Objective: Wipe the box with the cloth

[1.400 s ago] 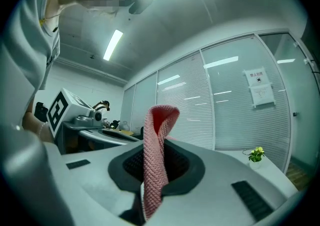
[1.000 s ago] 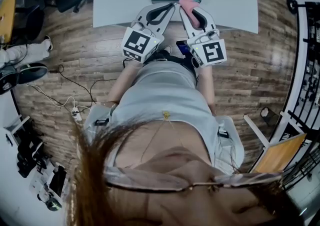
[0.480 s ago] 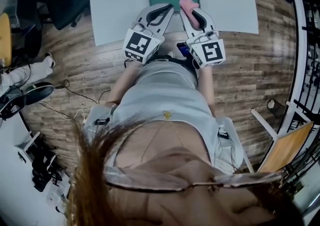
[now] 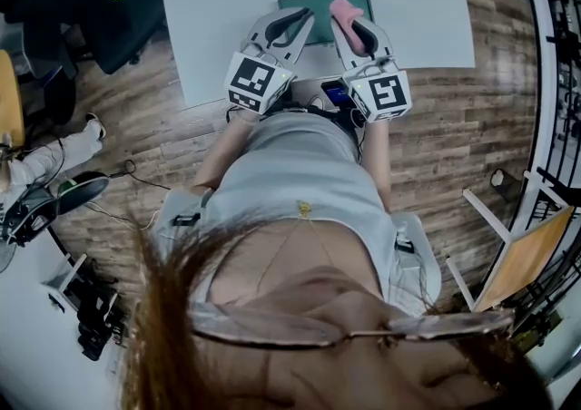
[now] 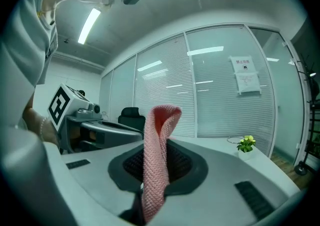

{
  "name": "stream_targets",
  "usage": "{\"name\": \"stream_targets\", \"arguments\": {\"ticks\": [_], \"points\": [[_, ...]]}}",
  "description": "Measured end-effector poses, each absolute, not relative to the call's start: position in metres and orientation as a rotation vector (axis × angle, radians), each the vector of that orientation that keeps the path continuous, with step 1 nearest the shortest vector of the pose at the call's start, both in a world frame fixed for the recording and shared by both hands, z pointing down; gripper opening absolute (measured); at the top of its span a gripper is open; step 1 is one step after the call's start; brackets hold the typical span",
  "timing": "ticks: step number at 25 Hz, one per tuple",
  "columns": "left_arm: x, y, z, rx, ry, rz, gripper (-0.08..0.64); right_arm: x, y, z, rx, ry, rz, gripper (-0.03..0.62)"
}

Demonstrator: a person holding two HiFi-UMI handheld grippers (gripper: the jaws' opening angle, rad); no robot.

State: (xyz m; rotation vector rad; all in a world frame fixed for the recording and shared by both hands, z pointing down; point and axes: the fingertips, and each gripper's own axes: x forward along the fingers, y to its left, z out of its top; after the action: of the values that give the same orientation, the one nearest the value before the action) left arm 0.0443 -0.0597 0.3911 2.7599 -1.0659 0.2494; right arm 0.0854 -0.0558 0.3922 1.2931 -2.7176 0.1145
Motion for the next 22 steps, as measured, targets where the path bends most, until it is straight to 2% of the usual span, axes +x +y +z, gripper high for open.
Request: {"name": "stream_targets", "arguments": {"ticks": [12,22], "points": [[0.011,-0.089,0.438,2.697,-0.977,0.337,0.037,0.099,-0.101,0.432,1.445,-2.483,0.196,0.040],[-0.002,-0.087,0.497,2.584,-0.987,0.459,0.049,0.158,-0.121,0.503,1.521,-2.223,0.367,0.040]]}}
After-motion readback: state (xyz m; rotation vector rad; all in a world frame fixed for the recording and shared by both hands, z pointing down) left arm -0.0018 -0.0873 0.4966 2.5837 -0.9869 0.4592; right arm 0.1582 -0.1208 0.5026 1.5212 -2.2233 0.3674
